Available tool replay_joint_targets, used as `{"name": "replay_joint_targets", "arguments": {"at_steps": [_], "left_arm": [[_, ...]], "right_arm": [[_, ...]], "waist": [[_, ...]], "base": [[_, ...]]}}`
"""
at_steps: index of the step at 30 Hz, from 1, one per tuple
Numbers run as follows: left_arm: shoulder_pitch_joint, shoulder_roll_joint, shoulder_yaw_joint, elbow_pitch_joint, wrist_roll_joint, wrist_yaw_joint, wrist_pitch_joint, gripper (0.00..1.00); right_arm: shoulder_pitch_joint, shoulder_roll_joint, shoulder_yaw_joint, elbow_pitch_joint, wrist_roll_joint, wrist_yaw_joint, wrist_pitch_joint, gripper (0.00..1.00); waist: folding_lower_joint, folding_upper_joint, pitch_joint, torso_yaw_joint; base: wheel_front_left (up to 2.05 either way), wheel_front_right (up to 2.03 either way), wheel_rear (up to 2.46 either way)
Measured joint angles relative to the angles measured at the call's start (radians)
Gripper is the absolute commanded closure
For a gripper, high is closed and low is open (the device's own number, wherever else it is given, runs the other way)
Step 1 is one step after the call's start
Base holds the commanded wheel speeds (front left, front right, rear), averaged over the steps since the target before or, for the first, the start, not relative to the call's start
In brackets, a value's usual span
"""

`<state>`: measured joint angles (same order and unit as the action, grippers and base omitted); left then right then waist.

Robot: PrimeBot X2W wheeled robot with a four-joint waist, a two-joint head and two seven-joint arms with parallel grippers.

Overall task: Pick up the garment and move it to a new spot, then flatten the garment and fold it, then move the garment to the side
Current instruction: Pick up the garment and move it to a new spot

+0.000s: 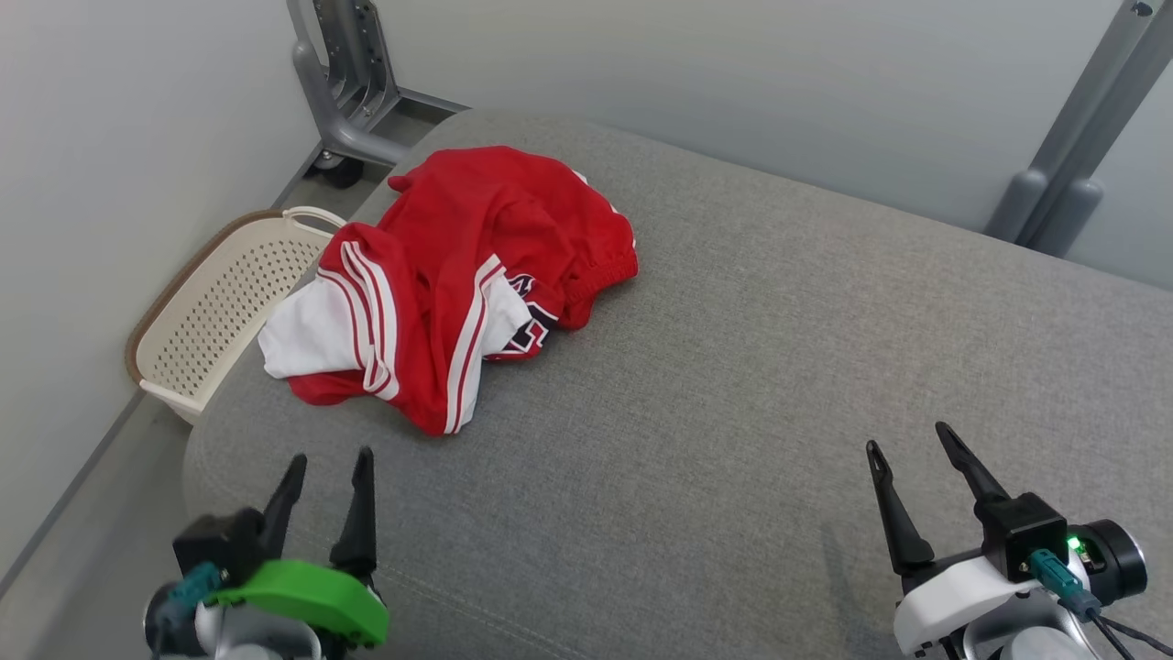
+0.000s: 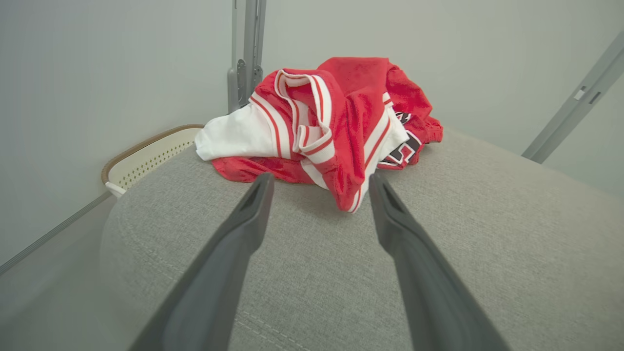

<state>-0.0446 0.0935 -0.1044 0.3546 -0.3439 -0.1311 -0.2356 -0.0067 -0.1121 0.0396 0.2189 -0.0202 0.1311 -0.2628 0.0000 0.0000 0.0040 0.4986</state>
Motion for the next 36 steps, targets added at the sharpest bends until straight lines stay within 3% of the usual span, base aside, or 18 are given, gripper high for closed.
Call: {"name": "replay_joint_targets", "arguments": {"at_steps": [5, 10, 14, 22, 23, 24, 25, 31, 36], "left_arm": [[-0.179, 0.031, -0.014, 0.094, -0.08, 0.0, 0.091, 0.0], [-0.301, 0.07, -0.033, 0.178, -0.165, 0.0, 0.218, 0.0], [-0.345, 0.115, -0.025, 0.25, -0.183, 0.0, 0.256, 0.0], [-0.39, 0.142, -0.059, 0.385, -0.256, 0.0, 0.367, 0.0], [-0.395, 0.15, -0.06, 0.405, -0.256, 0.0, 0.38, 0.18], [-0.4, 0.158, -0.059, 0.424, -0.257, 0.0, 0.394, 0.75], [-0.403, 0.164, -0.059, 0.435, -0.259, 0.0, 0.401, 1.0], [-0.447, 0.179, -0.061, 0.424, -0.254, 0.015, 0.393, 1.0], [-0.476, 0.201, -0.063, 0.322, -0.25, 0.017, 0.411, 1.0]], "right_arm": [[-0.006, -0.013, -0.007, -0.022, -0.01, 0.0, 0.0, 0.0], [-0.021, -0.017, -0.013, -0.026, -0.01, 0.0, 0.0, 0.0], [-0.036, -0.013, -0.01, -0.025, -0.009, 0.0, 0.0, 0.0], [-0.055, -0.012, -0.011, -0.024, -0.002, 0.0, 0.0, 0.0], [-0.056, -0.012, -0.013, -0.023, -0.001, 0.0, 0.0, 0.0], [-0.056, -0.011, -0.013, -0.023, -0.001, 0.0, 0.0, 0.0], [-0.056, -0.01, -0.014, -0.021, -0.001, 0.0, 0.0, 0.0], [-0.055, 0.001, -0.018, -0.02, -0.001, 0.0, 0.0, 0.0], [-0.048, 0.009, -0.021, -0.017, 0.0, 0.0, 0.0, 0.0]], "waist": [[0.0, 0.0, 0.049, -0.024], [0.0, 0.0, 0.099, -0.09], [0.0, 0.0, 0.121, -0.134], [0.0, 0.0, 0.147, -0.203], [0.0, 0.0, 0.149, -0.208], [0.0, 0.0, 0.15, -0.212], [0.0, 0.0, 0.151, -0.216], [0.0, 0.0, 0.144, -0.222], [0.0001, 0.0, 0.134, -0.222]], "base": [[0.0, 0.0, 0.0], [0.0, 0.0, 0.0], [0.0, 0.0, 0.0], [0.0, 0.0, 0.0], [0.0, 0.0, 0.0], [0.0, 0.0, 0.0], [0.0, 0.0, 0.0], [0.0, 0.0, 0.0], [0.0, 0.0, 0.0]]}}
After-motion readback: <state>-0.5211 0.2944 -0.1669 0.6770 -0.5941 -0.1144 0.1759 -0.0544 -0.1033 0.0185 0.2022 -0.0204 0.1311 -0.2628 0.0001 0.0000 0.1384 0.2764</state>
